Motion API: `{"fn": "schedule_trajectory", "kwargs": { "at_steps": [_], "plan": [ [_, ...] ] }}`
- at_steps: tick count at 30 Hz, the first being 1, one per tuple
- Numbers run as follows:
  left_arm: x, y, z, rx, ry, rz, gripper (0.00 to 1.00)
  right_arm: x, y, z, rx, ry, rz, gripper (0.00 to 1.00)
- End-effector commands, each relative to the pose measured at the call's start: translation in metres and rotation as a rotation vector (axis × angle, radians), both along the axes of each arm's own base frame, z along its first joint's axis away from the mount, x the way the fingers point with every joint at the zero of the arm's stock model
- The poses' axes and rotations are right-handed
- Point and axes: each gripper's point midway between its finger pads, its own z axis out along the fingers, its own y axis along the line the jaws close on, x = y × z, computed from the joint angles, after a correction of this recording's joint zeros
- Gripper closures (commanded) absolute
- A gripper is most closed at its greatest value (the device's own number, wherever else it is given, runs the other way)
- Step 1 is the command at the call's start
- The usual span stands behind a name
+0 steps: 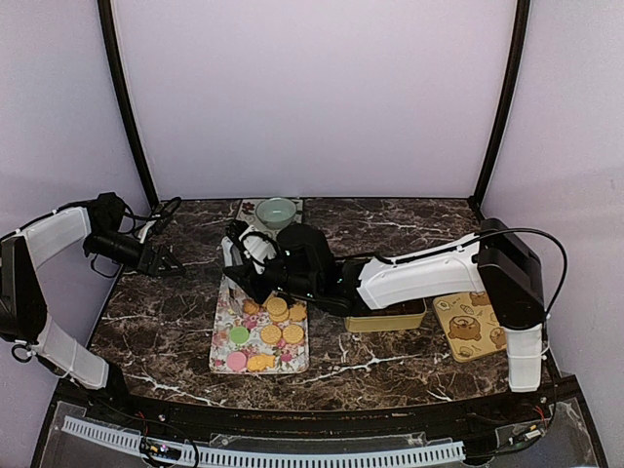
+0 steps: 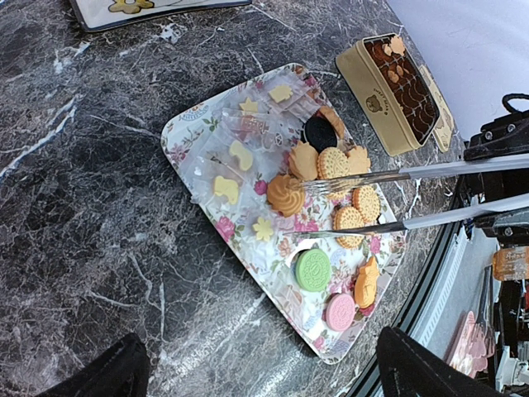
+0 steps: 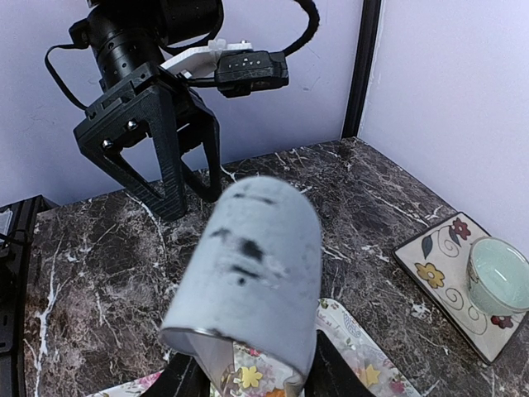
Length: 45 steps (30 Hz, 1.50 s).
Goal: Pack the cookies
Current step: Pick up the fake cookies from the plate.
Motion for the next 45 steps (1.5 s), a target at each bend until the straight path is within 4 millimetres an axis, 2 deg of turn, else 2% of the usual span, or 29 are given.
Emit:
{"fn": "schedule_trajectory", "kwargs": {
  "at_steps": [1,8,15,28,33,39,42,45],
  "plan": [
    [-0.008,-0.001,0.005,-0.012,-0.004,-0.008,0.02,0.005,-0.005,0.042,0.099,-0.045,-0.016,0.62],
    [-0.009,-0.002,0.004,-0.016,-0.001,-0.009,0.02,0.018,-0.01,0.051,0.116,-0.055,-0.038,0.62],
    [-0.009,-0.001,0.004,-0.014,-0.001,-0.012,0.02,0.027,-0.011,0.039,0.098,-0.047,-0.052,0.62],
    [-0.008,-0.002,0.002,-0.02,0.004,-0.01,0.02,0.021,-0.005,0.0,0.019,0.018,-0.013,0.62],
    [-0.009,-0.002,0.002,-0.019,0.005,-0.013,0.02,0.003,0.0,0.001,0.026,0.036,0.037,0.64],
    [-0.009,-0.002,0.002,-0.02,0.005,-0.013,0.02,-0.039,0.01,0.014,0.034,0.027,0.11,0.65],
    [-0.009,-0.003,0.003,-0.023,0.004,-0.015,0.02,-0.047,0.008,0.021,0.051,0.024,0.114,0.65],
    [-0.009,-0.002,0.003,-0.022,0.003,-0.013,0.02,-0.047,0.006,0.024,0.054,0.017,0.101,0.65]
  ]
}}
